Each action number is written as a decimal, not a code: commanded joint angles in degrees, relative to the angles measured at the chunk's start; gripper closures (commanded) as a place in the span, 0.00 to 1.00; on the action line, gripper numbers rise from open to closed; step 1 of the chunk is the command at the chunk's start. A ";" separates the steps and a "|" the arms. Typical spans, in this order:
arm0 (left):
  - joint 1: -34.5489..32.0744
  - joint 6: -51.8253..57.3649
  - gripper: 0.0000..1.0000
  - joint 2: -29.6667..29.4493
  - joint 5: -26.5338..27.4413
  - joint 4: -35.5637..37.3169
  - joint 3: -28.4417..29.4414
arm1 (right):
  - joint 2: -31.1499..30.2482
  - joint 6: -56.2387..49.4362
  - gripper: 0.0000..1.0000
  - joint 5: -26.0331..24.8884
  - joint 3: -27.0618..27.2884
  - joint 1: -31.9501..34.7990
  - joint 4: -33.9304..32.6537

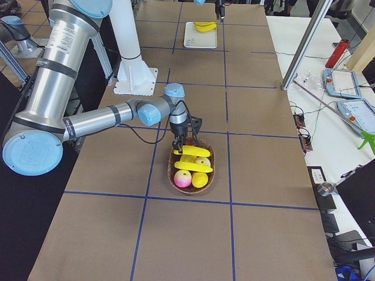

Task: Transfer all bananas from basket to plate

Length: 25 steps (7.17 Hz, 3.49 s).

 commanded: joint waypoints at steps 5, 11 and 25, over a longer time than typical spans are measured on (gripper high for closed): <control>3.42 -0.63 0.00 -6.13 -0.12 -0.36 0.00 | 34.63 1.03 0.96 2.12 -7.79 -3.06 -6.57; 10.63 -21.25 0.00 -22.55 0.06 -0.54 -0.26 | 47.43 21.32 0.98 1.42 -26.59 -13.97 32.93; 25.40 -34.38 0.68 -30.84 15.53 0.08 0.26 | 56.41 23.98 0.96 -4.21 -29.71 -18.90 32.37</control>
